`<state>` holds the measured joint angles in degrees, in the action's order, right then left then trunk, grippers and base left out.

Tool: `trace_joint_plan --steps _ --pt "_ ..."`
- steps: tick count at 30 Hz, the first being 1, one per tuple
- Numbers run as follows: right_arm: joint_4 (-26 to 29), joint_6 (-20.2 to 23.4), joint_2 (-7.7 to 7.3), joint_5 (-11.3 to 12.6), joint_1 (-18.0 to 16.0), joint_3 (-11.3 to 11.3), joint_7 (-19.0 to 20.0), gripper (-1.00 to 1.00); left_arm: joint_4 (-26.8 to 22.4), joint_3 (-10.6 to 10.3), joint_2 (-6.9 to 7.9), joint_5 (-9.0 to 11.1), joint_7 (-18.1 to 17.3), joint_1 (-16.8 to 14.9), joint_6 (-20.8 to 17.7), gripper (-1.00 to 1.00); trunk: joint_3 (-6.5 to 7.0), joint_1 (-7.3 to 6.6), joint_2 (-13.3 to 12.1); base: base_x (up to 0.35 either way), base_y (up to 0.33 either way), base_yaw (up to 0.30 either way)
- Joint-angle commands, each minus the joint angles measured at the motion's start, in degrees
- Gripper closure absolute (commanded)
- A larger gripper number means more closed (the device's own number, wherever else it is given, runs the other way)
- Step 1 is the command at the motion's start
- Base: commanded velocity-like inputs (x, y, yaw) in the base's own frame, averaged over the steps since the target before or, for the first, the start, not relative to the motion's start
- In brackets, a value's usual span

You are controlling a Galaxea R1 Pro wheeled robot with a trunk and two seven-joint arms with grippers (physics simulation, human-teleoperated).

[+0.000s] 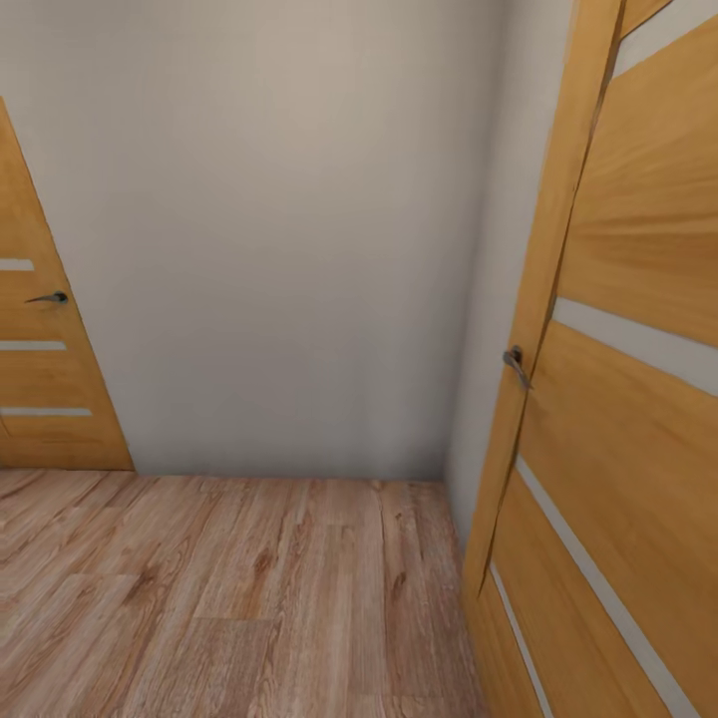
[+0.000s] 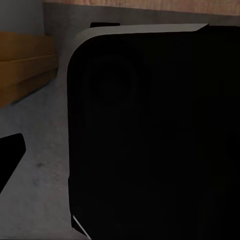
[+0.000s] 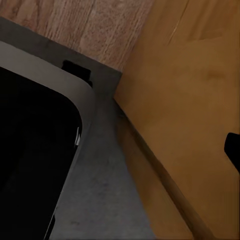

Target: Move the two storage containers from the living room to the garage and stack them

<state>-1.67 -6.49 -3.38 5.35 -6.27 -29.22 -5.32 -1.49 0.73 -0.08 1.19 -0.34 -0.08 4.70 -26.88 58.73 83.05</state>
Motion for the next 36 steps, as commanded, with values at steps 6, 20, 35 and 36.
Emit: trace_joint_plan --steps 6,20,35,36 --pt "-0.2 -0.5 -0.05 0.5 -0.1 -0.5 0.0 -1.00 0.0 0.1 -0.01 0.1 0.0 0.0 0.1 -1.00 -0.05 0.00 0.0 0.001 0.000 0.049" --pt "-0.2 -0.4 0.03 0.5 -0.1 -0.5 0.0 -1.00 0.0 0.0 0.16 0.1 -0.1 0.0 0.1 -1.00 -0.05 0.00 0.0 0.171 0.000 0.002" --pt "-0.2 -0.6 -0.01 0.4 -0.1 -0.5 0.0 -1.00 0.0 0.0 0.00 0.1 -0.1 0.0 0.1 -1.00 -0.05 0.00 0.0 0.006 0.000 0.190" --pt "-0.2 -0.6 0.01 0.4 -0.1 -0.5 0.0 -1.00 0.0 0.0 0.00 0.1 -0.1 0.0 0.1 -1.00 -0.05 0.00 0.0 0.000 0.000 0.023"
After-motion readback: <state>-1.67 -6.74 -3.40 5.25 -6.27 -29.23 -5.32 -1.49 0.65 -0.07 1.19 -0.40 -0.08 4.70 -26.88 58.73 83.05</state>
